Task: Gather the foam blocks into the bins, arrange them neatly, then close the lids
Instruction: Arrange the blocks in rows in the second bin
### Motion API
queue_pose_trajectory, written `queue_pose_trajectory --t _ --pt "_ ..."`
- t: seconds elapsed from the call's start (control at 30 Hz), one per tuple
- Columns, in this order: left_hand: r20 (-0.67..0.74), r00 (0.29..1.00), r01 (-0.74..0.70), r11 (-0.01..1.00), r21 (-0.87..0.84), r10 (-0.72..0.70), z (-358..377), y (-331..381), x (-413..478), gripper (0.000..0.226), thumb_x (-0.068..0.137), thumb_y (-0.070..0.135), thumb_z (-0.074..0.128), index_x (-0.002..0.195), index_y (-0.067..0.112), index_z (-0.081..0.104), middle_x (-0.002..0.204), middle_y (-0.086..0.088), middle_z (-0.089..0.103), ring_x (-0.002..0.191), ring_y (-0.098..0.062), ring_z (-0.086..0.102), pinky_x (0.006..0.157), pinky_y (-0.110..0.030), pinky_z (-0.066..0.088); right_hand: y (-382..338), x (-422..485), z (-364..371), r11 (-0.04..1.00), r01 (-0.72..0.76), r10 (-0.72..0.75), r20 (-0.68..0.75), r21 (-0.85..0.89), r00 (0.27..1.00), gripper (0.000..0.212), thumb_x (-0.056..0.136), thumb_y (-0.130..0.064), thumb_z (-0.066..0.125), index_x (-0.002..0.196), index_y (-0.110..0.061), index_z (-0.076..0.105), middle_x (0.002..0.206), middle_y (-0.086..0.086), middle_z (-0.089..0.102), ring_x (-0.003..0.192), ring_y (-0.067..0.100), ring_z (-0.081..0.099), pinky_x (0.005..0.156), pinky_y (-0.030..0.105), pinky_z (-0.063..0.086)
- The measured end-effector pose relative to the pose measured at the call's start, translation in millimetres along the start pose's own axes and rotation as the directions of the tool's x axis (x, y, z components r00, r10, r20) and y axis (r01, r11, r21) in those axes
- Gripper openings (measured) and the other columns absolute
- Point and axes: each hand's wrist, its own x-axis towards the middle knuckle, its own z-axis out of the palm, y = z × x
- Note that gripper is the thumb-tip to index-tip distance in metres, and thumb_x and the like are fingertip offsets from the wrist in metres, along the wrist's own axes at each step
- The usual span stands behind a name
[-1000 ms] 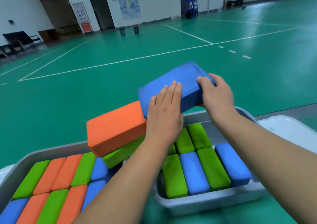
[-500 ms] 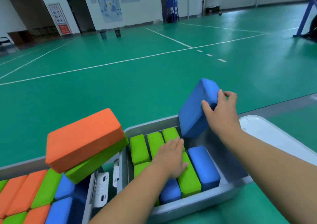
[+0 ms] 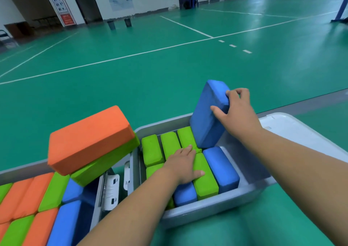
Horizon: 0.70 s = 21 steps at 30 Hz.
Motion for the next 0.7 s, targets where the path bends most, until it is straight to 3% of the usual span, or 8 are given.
queue_pose_trajectory --t 0.23,0.47,0.6,0.67,0.7 --pt "0.011 1.0 -0.009 1.0 0.005 0.009 0.3 -3.1 -4.8 0.095 0.096 0.071 0.049 0.167 0.019 0.011 0.174 -0.001 -0.002 0.16 -0.027 0.007 0.128 -0.047 0.016 -4.7 9.3 5.5 0.999 0.035 -0.034 -0.029 0.019 0.999 0.047 0.09 -0.053 0.072 0.109 -0.018 0.047 0.133 0.003 0.035 0.091 0.033 0.058 0.083 0.045 0.053" --pt "0.009 1.0 -0.014 1.0 0.006 0.014 -0.7 -3.3 -3.3 0.095 0.096 0.072 0.049 0.167 0.021 0.011 0.174 0.001 -0.002 0.159 -0.028 0.008 0.127 -0.049 0.017 0.1 12.7 14.9 0.995 0.091 -0.093 -0.064 -0.04 0.994 0.048 0.09 -0.049 0.073 0.109 -0.013 0.047 0.128 0.006 0.038 0.093 0.034 0.056 0.082 0.046 0.052" --pt "0.017 1.0 -0.008 1.0 0.012 0.007 -0.8 -3.8 1.0 0.096 0.094 0.074 0.05 0.166 0.022 0.013 0.174 0.003 -0.002 0.159 -0.029 0.009 0.125 -0.053 0.021 2.5 13.3 26.9 0.984 0.166 -0.159 0.104 -0.062 0.982 0.046 0.087 -0.047 0.077 0.106 -0.014 0.051 0.12 0.004 0.043 0.085 0.028 0.052 0.08 0.039 0.046" --pt "0.024 1.0 -0.003 1.0 0.017 0.003 -1.3 -3.7 2.1 0.096 0.093 0.074 0.05 0.166 0.023 0.013 0.174 0.004 -0.002 0.159 -0.029 0.01 0.125 -0.054 0.022 10.8 13.2 40.5 0.964 0.199 -0.123 0.37 -0.174 0.921 0.035 0.092 -0.045 0.071 0.102 -0.013 0.062 0.115 0.005 0.056 0.088 0.026 0.056 0.088 0.036 0.048" --pt "0.022 1.0 -0.005 1.0 0.019 0.005 -1.3 -4.0 2.1 0.096 0.093 0.075 0.05 0.166 0.023 0.013 0.174 0.004 -0.002 0.158 -0.029 0.01 0.125 -0.054 0.022 15.4 9.9 47.7 0.933 0.222 -0.039 0.531 -0.285 0.846 0.031 0.095 -0.042 0.064 0.106 -0.013 0.066 0.119 0.007 0.063 0.094 0.028 0.06 0.092 0.039 0.05"
